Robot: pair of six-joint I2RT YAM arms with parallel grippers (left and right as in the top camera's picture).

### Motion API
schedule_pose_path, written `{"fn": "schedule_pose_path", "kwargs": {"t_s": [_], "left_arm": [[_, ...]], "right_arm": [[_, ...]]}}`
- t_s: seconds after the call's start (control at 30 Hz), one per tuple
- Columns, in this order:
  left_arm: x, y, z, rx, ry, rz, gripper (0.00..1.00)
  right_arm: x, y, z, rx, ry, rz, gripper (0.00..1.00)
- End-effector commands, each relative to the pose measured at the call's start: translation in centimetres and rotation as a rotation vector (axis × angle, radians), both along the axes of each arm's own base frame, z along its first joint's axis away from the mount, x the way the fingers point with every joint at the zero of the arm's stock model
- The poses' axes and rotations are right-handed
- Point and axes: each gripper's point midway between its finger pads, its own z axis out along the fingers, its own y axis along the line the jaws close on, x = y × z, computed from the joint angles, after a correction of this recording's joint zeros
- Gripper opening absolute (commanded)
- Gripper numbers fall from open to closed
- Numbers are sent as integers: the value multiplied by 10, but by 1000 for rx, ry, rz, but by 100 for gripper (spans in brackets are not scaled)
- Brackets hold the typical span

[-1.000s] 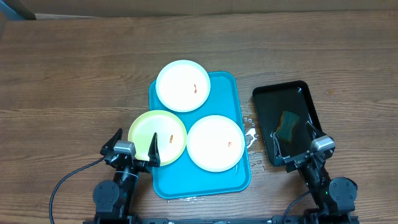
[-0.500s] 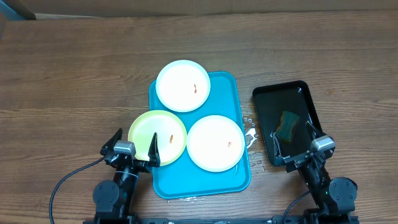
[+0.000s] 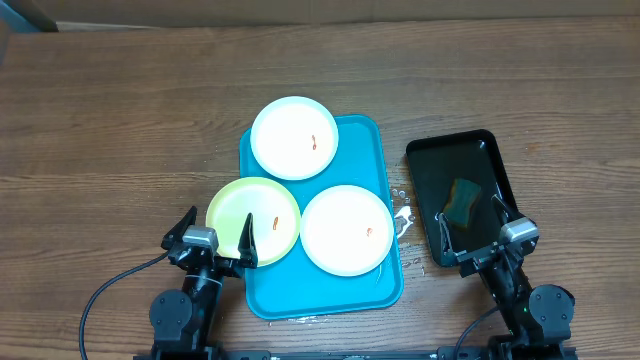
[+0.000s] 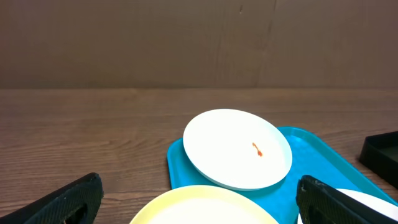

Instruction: Clean dirty plates on tray and stack at the side

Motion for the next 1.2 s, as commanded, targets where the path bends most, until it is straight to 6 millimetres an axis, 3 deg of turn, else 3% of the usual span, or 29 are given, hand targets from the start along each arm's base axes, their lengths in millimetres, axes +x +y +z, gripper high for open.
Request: {"fn": "schedule_pose_path", "kwargs": {"t_s": [0.0,0.7,0.77,0.87,1.0,1.17], "left_arm": [[0,0,0,14,-7,-4,100],[0,-1,4,13,-24,-7,100],[-4,-16,2,-23,-9,-93,100],[-14,-44,7,-244,39,-257,100],[-25,-63,32,-277,-13,-393,100],[-43,-63,108,-226,-179,-412,100]], "right_arm": [[0,1,-2,-3,-4,1,100],[0,1,-2,-3,-4,1,100],[0,2,3,3,-21,11,100],[-12,26,0,102,36,166,100],[-22,40,14,215,65,267,100],[-41,41,80,230,-31,291,100]]}}
